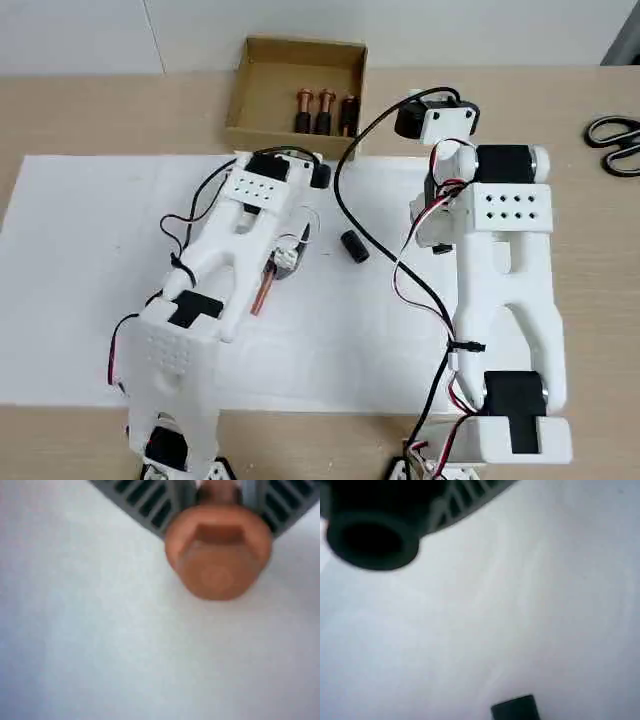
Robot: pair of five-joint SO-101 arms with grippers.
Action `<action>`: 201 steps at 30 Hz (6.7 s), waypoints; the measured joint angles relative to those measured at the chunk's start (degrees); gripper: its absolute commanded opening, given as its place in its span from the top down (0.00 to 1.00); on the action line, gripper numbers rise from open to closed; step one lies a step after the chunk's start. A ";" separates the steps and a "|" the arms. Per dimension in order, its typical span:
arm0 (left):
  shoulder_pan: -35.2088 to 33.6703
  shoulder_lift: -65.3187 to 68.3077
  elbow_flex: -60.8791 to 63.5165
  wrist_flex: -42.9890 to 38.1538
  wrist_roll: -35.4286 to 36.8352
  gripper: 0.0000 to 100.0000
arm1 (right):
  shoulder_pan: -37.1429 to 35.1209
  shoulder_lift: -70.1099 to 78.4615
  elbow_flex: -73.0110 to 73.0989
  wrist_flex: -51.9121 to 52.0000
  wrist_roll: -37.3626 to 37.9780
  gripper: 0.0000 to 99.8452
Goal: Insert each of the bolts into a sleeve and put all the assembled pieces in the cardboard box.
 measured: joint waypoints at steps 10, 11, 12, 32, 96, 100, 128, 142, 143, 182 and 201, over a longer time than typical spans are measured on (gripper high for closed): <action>1.23 -13.71 0.09 -0.35 0.00 0.99 | 0.00 0.00 -0.09 0.00 0.00 1.00; 1.05 -15.03 0.09 0.00 0.00 0.99 | 0.00 0.00 -0.44 0.00 0.00 1.00; 0.79 -16.35 0.09 0.26 0.00 0.99 | 0.00 -0.18 -1.05 0.00 0.00 1.00; -1.32 -47.65 0.09 1.76 10.20 0.99 | -8.97 -36.57 8.00 0.09 0.00 0.99; 16.53 -78.33 53.36 -47.82 28.22 0.99 | -20.92 -96.26 88.18 -48.79 -9.14 1.00; 16.53 -78.33 54.77 -50.29 28.22 0.99 | -22.15 -96.26 88.18 -48.79 -9.14 1.00; 20.40 -79.38 63.12 -51.43 16.53 0.99 | -22.77 -96.18 88.35 -48.79 -9.32 1.00; 20.66 -79.82 64.18 -48.62 16.44 0.91 | -22.77 -96.18 88.53 -48.79 -9.32 1.00; 20.57 -79.82 64.18 -48.18 16.44 0.88 | -22.77 -96.18 88.53 -48.79 -9.23 1.00; -11.43 -79.82 50.37 -10.46 -4.75 0.83 | -8.62 -69.10 60.04 -48.79 -9.14 1.00; -11.43 -79.82 54.95 -10.46 -7.12 0.83 | -9.32 26.11 -10.55 -84.48 -9.14 1.00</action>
